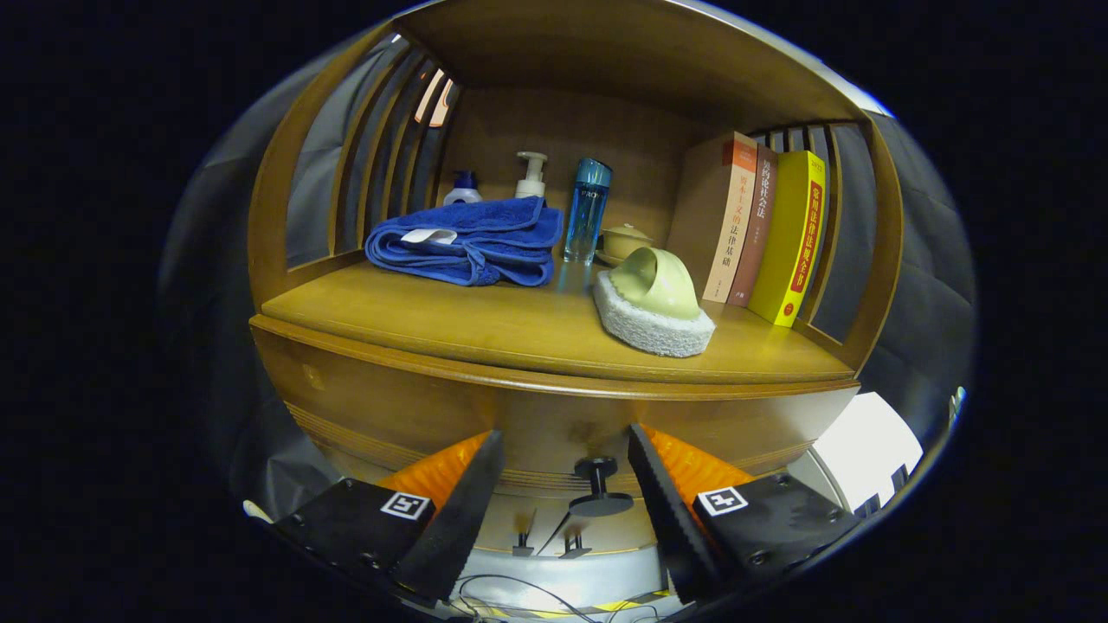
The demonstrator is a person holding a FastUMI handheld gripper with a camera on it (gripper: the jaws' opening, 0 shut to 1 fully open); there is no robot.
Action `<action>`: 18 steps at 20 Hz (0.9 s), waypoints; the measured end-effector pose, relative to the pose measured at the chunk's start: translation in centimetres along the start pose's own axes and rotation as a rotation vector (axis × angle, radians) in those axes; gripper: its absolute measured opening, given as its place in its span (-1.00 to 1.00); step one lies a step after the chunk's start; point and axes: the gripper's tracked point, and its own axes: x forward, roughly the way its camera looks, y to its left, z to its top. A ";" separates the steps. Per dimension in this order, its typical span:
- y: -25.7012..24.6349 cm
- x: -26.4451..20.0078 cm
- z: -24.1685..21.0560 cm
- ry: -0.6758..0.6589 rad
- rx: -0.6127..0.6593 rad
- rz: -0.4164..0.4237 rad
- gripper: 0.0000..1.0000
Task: Pull open the drawer, take out the items inside it, and place them on the countertop above the cabinet.
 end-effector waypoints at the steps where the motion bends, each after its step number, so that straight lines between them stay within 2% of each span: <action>1: -0.2 -0.3 0.7 -0.007 0.000 -0.002 0.93; 6: -0.5 -4.1 6.3 -0.061 -0.007 0.028 0.93; 14: -4.2 -13.5 20.8 -0.219 -0.005 0.002 0.93; 18: -4.3 -17.5 25.0 -0.268 0.077 0.048 0.93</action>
